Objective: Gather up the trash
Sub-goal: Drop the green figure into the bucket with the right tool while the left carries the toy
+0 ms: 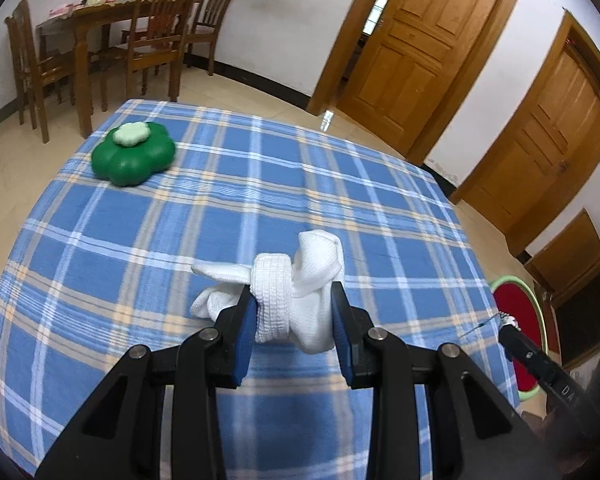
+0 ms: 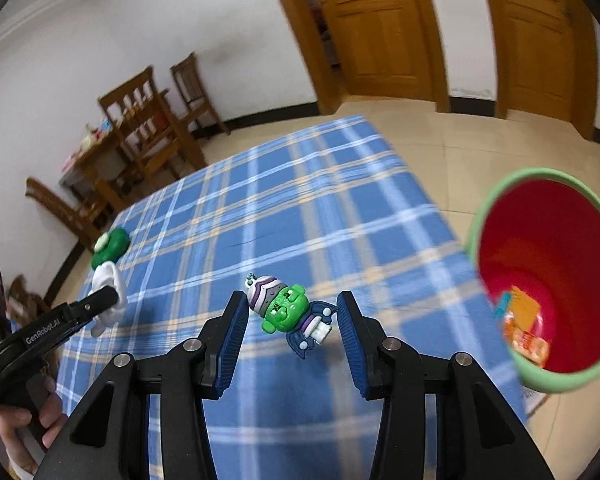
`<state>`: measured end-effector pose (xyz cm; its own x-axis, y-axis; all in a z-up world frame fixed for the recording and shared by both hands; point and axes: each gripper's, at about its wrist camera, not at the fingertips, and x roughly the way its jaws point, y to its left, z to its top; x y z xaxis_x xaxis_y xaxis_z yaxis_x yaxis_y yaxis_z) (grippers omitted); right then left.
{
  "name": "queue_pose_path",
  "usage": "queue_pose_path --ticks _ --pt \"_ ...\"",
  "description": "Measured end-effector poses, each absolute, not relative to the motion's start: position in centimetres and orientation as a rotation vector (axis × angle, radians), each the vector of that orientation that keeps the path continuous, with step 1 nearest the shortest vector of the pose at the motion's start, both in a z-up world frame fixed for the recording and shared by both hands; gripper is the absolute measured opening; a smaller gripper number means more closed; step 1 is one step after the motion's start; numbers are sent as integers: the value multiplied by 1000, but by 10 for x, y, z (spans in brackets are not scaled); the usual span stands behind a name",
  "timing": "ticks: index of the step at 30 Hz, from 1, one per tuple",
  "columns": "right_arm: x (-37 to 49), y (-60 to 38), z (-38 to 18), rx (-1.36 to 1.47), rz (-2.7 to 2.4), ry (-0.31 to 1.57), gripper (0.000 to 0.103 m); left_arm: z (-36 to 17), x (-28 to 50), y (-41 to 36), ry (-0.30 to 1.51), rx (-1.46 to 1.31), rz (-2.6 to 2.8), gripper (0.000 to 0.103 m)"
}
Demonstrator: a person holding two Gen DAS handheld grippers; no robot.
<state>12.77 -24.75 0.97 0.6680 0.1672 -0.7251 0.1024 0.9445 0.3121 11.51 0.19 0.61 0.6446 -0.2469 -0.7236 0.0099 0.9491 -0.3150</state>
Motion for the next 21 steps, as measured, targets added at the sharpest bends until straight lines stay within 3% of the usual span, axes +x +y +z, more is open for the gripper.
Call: queue_pose_path --ticks 21 --pt "66 -395 0 543 -299 750 47 17 101 -120 946 -159 -413 34"
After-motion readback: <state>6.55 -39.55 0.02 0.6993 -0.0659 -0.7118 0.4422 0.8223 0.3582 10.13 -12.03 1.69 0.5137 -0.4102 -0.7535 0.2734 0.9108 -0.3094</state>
